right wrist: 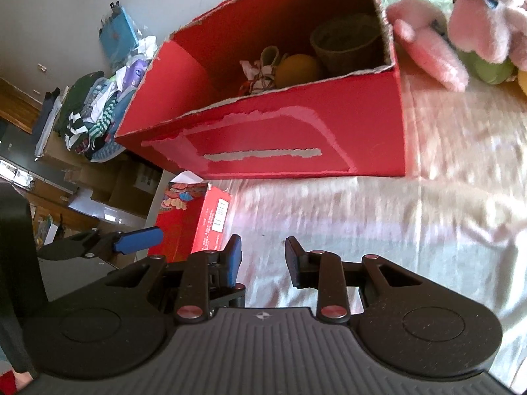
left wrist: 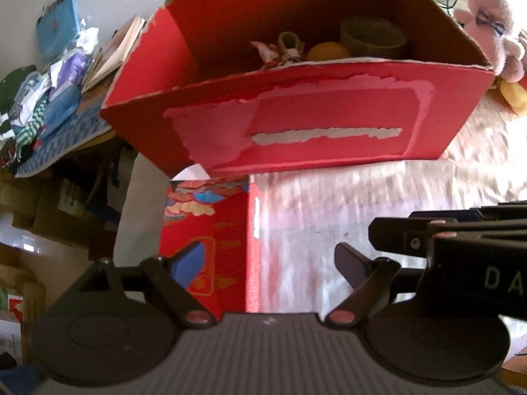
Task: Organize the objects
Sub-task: 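Lower the right gripper toward the red printed gift box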
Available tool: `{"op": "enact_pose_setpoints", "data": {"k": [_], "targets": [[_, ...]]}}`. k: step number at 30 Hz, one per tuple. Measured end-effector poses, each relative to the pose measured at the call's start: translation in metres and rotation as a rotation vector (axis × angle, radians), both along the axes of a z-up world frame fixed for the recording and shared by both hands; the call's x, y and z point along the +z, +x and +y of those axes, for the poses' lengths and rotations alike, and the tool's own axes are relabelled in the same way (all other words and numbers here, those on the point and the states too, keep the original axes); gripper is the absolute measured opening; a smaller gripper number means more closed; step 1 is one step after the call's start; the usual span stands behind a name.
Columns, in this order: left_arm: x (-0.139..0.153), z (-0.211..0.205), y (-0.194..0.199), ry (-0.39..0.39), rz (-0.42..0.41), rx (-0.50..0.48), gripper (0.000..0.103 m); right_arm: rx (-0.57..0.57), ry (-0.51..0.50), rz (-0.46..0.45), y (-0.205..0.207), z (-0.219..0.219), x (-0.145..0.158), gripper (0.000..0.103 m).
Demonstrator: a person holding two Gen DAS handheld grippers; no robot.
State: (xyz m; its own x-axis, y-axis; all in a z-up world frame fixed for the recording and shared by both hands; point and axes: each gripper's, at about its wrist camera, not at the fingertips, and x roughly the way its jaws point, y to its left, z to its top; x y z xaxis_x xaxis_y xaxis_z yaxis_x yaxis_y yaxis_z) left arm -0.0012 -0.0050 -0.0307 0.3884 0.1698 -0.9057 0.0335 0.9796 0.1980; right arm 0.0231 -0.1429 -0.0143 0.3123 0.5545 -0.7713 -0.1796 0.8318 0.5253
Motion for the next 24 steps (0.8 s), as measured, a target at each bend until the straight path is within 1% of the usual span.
{"op": "enact_pose_setpoints", "data": {"k": [9,14,15,19,21,24], "targets": [[-0.005,0.034,0.002,0.004,0.019,0.054,0.089,0.045,0.012,0.033,0.010,0.029,-0.005,0.032],[-0.008,0.058,0.000,-0.006,0.030,0.080,0.089,0.067,0.017,0.043,0.015,0.047,-0.007,0.034],[-0.010,0.063,0.001,-0.015,0.035,0.086,0.091,0.070,0.018,0.046,0.016,0.051,-0.007,0.036],[-0.014,0.080,0.003,-0.060,0.055,0.103,0.093,0.078,0.022,0.061,0.021,0.064,-0.010,0.036],[-0.017,0.086,0.004,-0.075,0.061,0.095,0.093,0.080,0.021,0.064,0.023,0.070,-0.010,0.036],[-0.023,0.094,0.006,-0.120,0.078,0.090,0.093,0.083,0.021,0.070,0.025,0.078,-0.012,0.036]]}}
